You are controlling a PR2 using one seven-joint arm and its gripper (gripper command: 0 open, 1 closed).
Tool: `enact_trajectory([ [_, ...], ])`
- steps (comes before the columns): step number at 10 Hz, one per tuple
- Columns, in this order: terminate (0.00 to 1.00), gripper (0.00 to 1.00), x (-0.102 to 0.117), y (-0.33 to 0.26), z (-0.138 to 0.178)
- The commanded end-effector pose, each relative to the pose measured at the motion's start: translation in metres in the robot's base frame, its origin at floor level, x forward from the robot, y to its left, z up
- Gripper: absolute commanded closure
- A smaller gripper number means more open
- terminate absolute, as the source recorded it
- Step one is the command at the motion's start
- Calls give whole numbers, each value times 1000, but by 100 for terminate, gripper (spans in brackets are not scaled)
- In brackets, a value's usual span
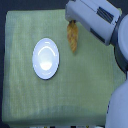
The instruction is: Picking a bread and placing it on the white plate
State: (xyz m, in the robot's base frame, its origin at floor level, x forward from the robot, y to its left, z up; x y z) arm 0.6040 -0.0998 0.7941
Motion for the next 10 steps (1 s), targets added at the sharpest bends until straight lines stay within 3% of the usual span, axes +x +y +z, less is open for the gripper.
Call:
enact_trajectory([
  [1,0,100,-32,14,85],
  [5,0,100,-87,115,79],
  [10,0,100,-105,185,53],
])
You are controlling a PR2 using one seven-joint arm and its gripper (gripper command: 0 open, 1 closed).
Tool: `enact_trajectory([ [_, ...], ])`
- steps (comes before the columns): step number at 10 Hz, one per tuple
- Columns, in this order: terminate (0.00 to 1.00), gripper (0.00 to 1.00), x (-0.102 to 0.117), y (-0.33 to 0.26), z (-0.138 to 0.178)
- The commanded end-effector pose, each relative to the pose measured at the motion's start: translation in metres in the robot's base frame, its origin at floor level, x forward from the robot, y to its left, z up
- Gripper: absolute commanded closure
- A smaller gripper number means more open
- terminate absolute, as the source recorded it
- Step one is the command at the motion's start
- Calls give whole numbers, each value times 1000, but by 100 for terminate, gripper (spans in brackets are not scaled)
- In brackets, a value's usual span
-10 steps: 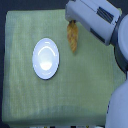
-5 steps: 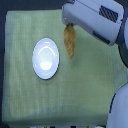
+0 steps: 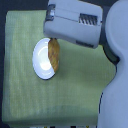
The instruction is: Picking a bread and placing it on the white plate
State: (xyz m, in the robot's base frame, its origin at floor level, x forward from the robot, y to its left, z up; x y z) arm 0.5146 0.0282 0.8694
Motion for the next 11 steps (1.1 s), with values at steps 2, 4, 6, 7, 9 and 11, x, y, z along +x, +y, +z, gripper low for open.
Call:
enact_trajectory([
  [2,0,100,-19,70,-40],
  [4,0,100,-24,78,-52],
  [6,0,100,-19,75,-55],
  [7,0,100,-19,73,-56],
  [9,0,100,-15,70,-56],
  [11,0,0,-13,73,-59],
])
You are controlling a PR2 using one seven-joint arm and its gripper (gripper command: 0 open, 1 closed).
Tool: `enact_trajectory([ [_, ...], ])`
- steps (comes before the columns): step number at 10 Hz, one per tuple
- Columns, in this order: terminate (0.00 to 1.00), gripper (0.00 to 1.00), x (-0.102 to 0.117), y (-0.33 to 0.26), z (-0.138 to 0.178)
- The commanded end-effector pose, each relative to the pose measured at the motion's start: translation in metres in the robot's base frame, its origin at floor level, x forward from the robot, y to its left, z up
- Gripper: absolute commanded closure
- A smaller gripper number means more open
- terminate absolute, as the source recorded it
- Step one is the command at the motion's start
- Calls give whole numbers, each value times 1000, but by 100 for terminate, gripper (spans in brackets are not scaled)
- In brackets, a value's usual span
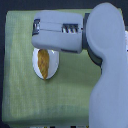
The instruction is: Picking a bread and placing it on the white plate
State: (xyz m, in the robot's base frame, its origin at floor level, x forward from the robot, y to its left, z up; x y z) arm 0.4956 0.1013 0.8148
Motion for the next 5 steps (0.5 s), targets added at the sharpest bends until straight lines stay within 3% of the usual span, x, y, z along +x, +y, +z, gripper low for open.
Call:
enact_trajectory([
  [1,0,0,6,0,-5],
  [5,0,0,12,1,-8],
])
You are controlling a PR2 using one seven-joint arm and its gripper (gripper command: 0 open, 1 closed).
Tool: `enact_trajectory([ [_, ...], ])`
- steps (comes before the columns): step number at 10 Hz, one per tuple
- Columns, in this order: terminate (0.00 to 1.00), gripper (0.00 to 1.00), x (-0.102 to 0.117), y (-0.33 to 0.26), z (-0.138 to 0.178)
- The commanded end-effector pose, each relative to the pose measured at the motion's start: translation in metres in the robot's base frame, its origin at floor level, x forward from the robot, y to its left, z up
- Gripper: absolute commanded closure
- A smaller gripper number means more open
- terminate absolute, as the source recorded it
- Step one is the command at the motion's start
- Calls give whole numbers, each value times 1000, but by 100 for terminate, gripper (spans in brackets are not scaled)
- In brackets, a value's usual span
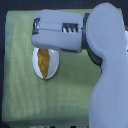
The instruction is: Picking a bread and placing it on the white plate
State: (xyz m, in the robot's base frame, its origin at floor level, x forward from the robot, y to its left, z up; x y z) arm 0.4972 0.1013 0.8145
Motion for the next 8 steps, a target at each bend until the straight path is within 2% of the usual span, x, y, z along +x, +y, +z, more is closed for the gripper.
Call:
enact_trajectory([
  [1,0,0,13,-1,-7],
  [8,0,0,29,-12,-2],
])
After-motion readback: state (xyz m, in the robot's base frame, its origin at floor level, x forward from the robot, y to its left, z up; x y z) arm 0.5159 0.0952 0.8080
